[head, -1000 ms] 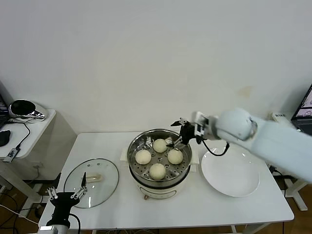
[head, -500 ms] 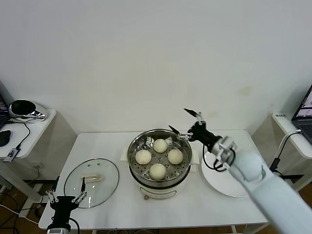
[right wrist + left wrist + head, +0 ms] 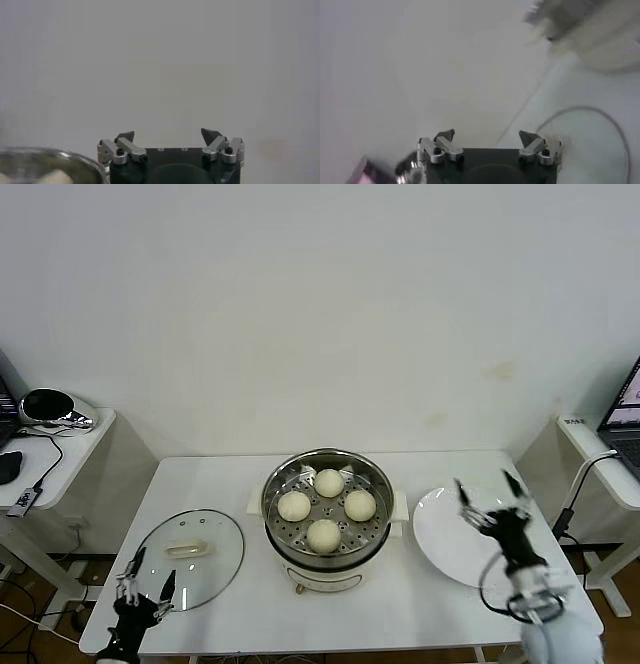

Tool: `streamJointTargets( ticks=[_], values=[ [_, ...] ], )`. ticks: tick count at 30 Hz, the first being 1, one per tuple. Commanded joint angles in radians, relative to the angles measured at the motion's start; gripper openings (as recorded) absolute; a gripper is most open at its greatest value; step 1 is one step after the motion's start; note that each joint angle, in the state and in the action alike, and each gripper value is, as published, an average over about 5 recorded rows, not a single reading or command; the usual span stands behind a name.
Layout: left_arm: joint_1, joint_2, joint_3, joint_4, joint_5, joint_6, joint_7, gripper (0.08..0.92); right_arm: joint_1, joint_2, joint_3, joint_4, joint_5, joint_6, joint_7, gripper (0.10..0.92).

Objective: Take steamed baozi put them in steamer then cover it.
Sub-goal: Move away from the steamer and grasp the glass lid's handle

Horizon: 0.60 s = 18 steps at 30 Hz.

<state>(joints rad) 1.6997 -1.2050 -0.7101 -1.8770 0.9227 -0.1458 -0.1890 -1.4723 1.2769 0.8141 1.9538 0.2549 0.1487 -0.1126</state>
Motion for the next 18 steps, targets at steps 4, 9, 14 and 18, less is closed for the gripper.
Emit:
streamJointTargets(
  ticks=[4, 9, 14, 18],
  values=[
    [-0.254, 0.068, 0.053, 0.263, 0.344, -0.011, 0.024, 0.823, -0.124, 0.165, 0.269, 0.026, -0.039, 0.039, 0.074, 0.823],
    [-0.329, 0.077, 0.066, 0.329, 0.339, -0.010, 0.037, 0.823, -0.128, 0.167, 0.273, 0.030, -0.038, 0.040, 0.075, 0.823],
    [-0.390, 0.083, 0.084, 0.382, 0.335, -0.009, 0.045, 0.823, -0.130, 0.172, 0.269, 0.031, -0.038, 0.041, 0.074, 0.823],
    [-0.428, 0.075, 0.101, 0.410, 0.339, -0.010, 0.048, 0.823, -0.134, 0.176, 0.265, 0.031, -0.040, 0.043, 0.072, 0.823]
  ],
)
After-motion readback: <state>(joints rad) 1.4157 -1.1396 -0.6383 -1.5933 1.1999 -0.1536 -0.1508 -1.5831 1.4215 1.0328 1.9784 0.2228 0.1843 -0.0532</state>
